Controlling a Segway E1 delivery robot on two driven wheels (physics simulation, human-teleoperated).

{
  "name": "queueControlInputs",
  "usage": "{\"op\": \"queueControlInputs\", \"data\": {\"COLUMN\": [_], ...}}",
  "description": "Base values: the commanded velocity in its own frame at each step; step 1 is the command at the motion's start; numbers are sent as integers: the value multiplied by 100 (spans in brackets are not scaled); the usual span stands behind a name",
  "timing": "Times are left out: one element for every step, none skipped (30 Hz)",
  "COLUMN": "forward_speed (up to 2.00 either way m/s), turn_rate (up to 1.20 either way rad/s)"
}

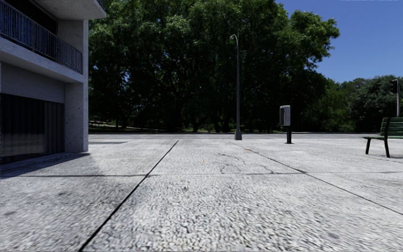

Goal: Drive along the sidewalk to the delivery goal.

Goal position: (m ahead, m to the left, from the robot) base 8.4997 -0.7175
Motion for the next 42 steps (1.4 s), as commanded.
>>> {"op": "queueControlInputs", "data": {"forward_speed": [200,200,200,200,200,200,200,200,200,200,200,200,200,200,200,200,200,200,200,200,200,200,200,200,200,200,200,200,200,200,200,200,200,200,200,200,200,200,200,200,200,200], "turn_rate": [-23,-23,-23,-23,-23,-23,-23,-23,-23,-24,-24,-28,-29,-30,-30,-30,-30,-30,-30,-30,-30,-30,-30,-30,-30,-19,-2,0,0,0,0,0,0,0,0,0,0,0,0,0,0,0]}}
